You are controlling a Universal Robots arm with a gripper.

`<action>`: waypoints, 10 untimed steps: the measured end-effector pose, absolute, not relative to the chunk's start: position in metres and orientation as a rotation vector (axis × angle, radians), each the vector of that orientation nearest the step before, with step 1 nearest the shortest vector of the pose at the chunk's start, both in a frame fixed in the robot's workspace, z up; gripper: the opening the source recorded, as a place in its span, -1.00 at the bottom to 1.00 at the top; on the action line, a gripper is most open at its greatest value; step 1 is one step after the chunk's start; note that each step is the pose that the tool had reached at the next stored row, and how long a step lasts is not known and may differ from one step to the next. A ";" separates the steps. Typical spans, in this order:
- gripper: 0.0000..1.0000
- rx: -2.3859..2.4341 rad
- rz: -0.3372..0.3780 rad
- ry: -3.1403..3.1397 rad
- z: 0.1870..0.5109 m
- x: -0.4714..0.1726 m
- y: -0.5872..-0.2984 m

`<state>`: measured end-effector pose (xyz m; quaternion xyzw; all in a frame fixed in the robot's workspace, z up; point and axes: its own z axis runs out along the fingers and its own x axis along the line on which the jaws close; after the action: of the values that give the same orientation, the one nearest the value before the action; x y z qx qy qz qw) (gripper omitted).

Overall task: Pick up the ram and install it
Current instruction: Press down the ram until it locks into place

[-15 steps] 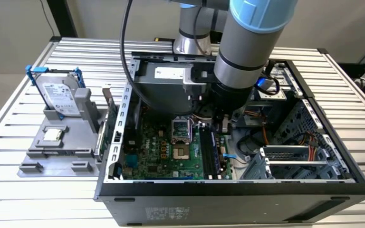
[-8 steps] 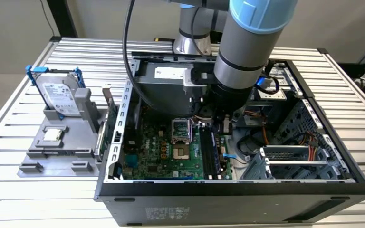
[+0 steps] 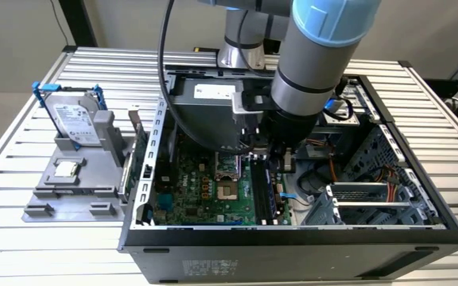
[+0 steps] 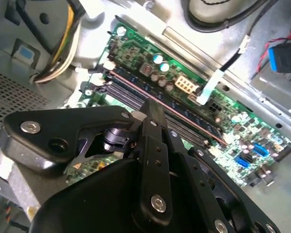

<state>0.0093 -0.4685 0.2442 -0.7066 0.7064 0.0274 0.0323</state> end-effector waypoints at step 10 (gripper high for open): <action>-1.00 -2.176 0.083 2.176 0.238 0.011 -0.483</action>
<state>0.0109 -0.4832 0.2380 -0.7066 0.7064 0.0268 0.0317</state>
